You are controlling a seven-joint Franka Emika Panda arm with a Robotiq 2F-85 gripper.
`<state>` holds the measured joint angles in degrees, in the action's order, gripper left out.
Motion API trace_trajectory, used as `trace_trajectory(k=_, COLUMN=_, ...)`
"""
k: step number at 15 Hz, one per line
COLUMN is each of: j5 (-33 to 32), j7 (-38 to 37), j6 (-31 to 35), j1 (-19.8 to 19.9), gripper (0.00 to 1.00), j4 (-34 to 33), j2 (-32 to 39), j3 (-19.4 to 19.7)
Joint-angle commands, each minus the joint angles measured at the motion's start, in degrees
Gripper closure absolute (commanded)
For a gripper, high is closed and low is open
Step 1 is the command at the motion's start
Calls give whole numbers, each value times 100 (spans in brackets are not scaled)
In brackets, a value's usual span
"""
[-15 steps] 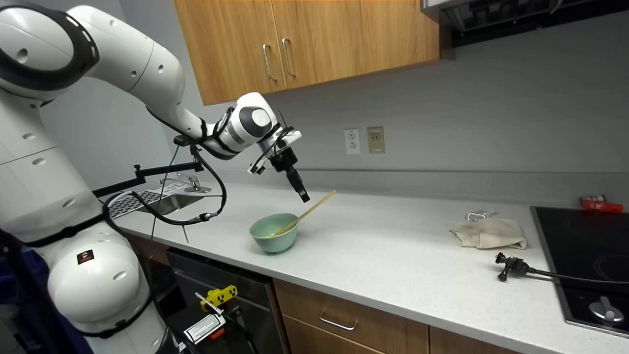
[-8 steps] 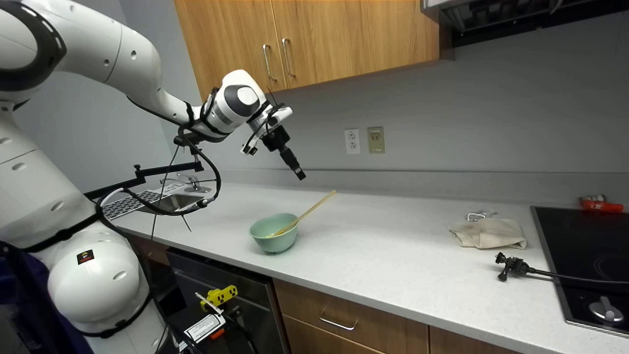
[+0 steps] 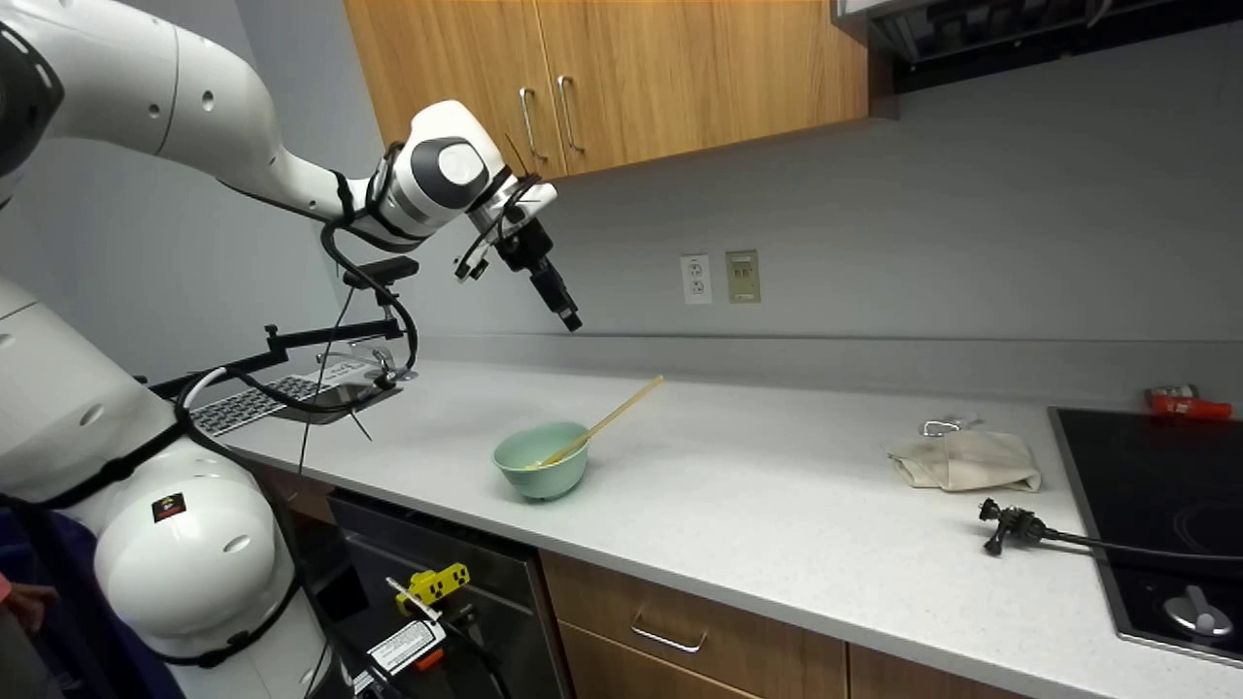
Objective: Use the spatula to mix the contents of the bowl
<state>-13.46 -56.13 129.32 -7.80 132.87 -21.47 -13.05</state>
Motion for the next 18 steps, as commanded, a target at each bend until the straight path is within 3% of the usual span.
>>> trace_trajectory(k=1, j5=163, j7=56, j6=-33, j1=140, gripper=0, j4=-4, j2=-82, j3=-121)
trace_trajectory(k=18, j5=242, j7=60, j6=-78, j1=145, gripper=0, j4=43, j2=-199, j3=-119)
